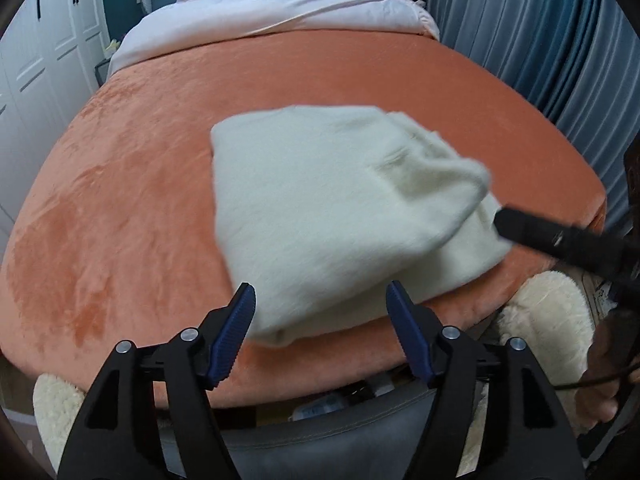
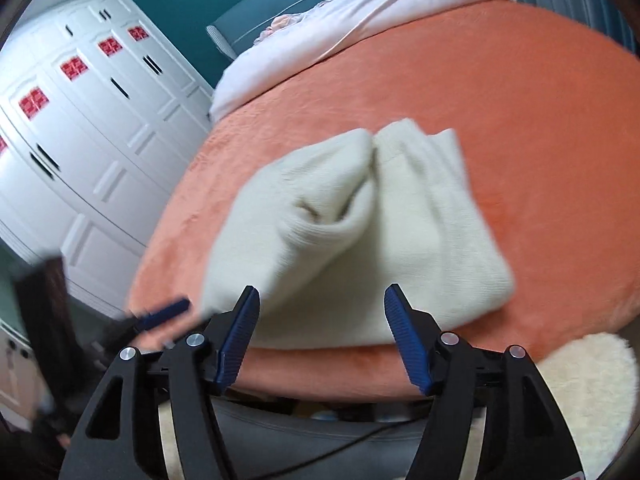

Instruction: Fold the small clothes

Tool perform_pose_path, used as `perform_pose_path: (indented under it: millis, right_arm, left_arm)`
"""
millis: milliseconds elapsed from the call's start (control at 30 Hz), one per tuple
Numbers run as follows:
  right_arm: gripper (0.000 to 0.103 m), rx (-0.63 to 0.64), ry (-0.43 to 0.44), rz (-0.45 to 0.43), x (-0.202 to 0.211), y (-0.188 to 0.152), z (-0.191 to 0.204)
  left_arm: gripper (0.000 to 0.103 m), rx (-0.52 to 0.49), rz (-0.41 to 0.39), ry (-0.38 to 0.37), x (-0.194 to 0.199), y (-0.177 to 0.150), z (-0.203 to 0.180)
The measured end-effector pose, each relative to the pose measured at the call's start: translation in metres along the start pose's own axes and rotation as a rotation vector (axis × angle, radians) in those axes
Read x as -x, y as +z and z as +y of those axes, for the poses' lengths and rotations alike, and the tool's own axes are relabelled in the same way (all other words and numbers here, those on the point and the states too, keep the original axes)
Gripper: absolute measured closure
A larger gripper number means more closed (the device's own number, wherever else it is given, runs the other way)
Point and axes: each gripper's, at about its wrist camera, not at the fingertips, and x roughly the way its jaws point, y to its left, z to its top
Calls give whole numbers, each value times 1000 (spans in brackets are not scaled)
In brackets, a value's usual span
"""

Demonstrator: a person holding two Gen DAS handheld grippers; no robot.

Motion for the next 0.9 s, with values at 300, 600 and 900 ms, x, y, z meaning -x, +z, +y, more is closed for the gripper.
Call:
perform_pose_path:
  millis: [300,600,900]
  right_arm:
    - [75,-58,-43,46,-59,26,19]
    - [94,125,-142,-249,26,29,38]
    - [94,-18,-278,-20,-41,-5,-52]
  left_arm:
    - [40,50,40,42,-34,-14,20]
    - [79,81,18,-49,-17,9,13]
    - [75,-10,106,17,-23,7,-14]
